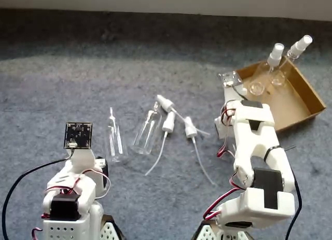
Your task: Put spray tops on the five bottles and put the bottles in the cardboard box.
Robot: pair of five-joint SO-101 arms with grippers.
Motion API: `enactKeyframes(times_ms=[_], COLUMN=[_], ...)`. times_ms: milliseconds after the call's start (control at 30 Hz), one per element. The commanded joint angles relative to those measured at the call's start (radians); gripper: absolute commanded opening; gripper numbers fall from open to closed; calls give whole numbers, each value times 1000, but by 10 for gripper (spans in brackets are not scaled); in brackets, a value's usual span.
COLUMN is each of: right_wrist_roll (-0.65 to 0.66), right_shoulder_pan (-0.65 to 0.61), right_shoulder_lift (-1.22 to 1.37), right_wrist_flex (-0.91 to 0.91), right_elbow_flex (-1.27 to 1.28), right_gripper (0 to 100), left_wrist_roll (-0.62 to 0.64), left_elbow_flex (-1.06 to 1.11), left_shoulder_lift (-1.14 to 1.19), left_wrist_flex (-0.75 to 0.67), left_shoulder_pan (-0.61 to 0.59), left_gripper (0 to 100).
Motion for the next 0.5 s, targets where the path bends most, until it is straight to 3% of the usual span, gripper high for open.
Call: enactKeyframes(times_ms=[0, 200, 467], right_wrist_roll=[-8, -8, -9], right_shoulder_pan=[-16, -18, -27], right_shoulder_lift=[-24, -90, -452], right_wrist_flex=[-10, 101, 209], right_elbow_flex=[-13, -48, -47], right_gripper=[160, 160, 160], left_wrist_roll=[3, 3, 3], left_elbow_flex=[-4, -4, 31], left_shoulder_lift=[-8, -8, -8], left_wrist_flex=[-5, -5, -66], left_shoulder_pan=[18, 18, 18], left_gripper=[7, 7, 7])
